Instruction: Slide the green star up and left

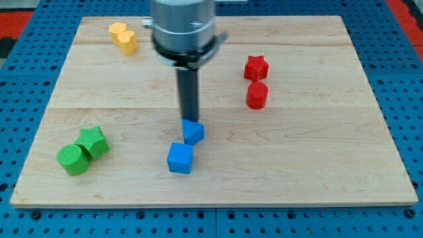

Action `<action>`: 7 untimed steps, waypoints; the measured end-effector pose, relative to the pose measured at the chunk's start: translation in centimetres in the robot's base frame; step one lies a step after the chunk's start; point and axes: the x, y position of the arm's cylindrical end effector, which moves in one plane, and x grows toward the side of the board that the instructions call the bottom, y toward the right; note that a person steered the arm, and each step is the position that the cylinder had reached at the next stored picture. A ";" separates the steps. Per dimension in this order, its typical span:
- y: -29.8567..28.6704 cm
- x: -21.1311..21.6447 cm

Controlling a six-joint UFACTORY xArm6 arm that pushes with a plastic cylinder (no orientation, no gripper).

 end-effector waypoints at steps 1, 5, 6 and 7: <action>-4.6 0.0; -5.9 5.9; -7.1 7.9; -9.4 8.0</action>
